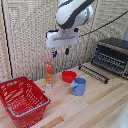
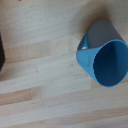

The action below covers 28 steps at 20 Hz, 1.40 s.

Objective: Extend the gripper towards the oven tray handle. Grasp the handle and carefully pull the tray out of the oven. Move the gripper above the red bowl. Grab the red bowl gently. Lift the bowl and place it onto the oven tray.

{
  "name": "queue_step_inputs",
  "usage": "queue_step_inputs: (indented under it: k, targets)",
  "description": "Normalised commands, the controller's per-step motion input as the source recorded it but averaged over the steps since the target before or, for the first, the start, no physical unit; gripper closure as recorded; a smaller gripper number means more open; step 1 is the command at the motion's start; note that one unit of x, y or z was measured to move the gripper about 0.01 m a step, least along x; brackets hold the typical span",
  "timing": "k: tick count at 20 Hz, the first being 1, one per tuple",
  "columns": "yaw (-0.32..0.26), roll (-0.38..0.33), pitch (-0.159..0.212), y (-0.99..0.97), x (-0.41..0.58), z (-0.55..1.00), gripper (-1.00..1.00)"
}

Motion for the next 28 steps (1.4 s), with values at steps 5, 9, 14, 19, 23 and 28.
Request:
queue_step_inputs:
  k: [5, 9, 14, 19, 23, 28]
  targets:
    - [0.138, -0.301, 0.006, 0.06, -0.099, 0.05, -1.0]
    - [0.159, -0.362, 0.0, -0.03, -0.109, 0.02, -1.0]
    - [0.157, -0.374, 0.0, -0.06, -0.099, 0.0, -1.0]
    - [0.161, -0.375, 0.0, -0.1, -0.101, 0.0, -1.0]
    - [0.124, -0.373, -0.01, -0.23, -0.033, -0.01, -1.0]
    - [0.089, -0.322, -0.037, -0.45, -0.003, -0.03, -1.0]
